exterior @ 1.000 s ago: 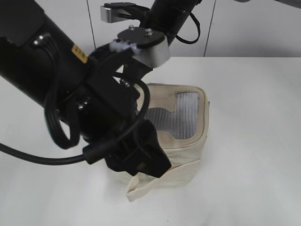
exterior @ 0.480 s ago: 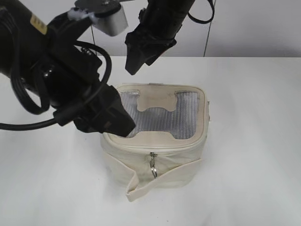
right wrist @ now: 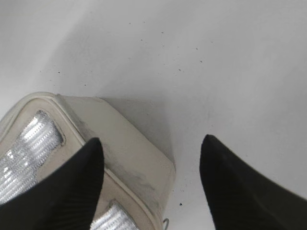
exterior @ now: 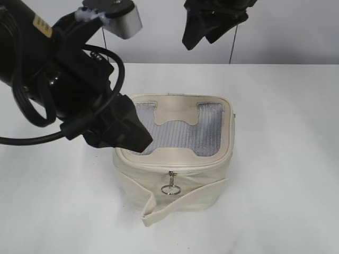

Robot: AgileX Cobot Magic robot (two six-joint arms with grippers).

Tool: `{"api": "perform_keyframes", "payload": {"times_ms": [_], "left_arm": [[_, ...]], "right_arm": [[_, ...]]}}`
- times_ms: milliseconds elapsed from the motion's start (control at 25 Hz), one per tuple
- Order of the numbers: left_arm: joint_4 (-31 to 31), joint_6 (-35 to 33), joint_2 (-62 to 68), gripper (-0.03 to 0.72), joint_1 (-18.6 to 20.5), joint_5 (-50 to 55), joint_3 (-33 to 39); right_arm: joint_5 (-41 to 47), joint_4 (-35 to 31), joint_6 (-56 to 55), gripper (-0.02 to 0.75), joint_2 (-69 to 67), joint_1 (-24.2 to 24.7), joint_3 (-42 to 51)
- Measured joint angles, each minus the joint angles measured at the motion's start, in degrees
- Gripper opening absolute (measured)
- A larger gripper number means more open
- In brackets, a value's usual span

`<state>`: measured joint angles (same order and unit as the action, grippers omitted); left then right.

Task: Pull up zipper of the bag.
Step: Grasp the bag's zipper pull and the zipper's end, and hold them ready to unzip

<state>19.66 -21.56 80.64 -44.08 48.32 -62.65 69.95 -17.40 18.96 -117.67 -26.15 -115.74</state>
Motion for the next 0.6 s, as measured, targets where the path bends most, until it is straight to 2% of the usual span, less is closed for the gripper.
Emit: {"api": "perform_keyframes", "payload": {"times_ms": [240,600], "left_arm": [[0.0,0.0,0.0,0.403,0.0,-0.1,0.0],[0.0,0.0,0.0,0.403,0.0,0.0,-0.1]], "right_arm": [[0.0,0.2,-0.2,0.495,5.2,4.5,6.3],[0.0,0.1,-0.2,0.495,6.1,4.9,7.5]]}}
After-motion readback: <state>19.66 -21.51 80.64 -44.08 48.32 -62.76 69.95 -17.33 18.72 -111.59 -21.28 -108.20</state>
